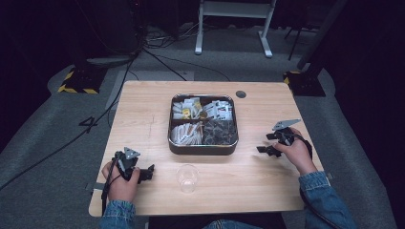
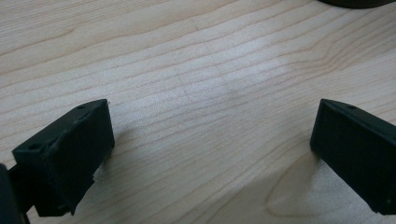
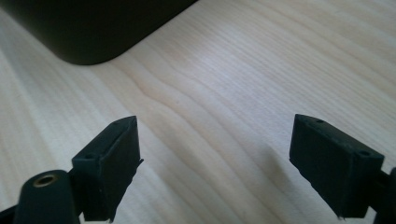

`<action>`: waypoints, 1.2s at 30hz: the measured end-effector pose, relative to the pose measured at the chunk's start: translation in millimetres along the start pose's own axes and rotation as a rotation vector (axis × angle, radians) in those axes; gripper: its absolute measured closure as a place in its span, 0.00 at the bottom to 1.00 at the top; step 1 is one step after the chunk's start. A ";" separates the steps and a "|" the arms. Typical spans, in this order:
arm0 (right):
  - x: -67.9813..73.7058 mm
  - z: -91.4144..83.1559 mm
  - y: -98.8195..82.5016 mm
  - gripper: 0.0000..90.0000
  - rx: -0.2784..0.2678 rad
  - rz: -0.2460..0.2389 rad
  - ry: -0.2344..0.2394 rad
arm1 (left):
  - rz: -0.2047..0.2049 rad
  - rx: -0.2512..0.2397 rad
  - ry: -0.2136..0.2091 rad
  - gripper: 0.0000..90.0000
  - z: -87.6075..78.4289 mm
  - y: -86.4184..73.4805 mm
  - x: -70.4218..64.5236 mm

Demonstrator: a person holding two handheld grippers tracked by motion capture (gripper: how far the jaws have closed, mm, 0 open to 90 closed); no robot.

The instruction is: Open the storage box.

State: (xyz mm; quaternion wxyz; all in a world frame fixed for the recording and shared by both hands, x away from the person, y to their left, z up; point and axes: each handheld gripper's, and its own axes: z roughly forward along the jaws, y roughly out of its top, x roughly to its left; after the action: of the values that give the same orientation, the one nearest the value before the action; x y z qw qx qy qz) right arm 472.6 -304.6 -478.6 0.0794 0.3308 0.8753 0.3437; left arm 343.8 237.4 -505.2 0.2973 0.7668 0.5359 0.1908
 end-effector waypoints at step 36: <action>34.3 -32.4 82.5 0.29 -0.231 -0.063 0.034 | 0.016 -0.004 -0.009 0.00 1.9 2.0 -1.1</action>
State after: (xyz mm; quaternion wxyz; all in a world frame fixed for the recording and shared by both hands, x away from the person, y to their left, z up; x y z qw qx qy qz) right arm 477.7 -255.7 -397.3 0.1131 0.2859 0.8410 0.4452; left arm 346.1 235.4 -505.3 0.2999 0.7713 0.5280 0.1907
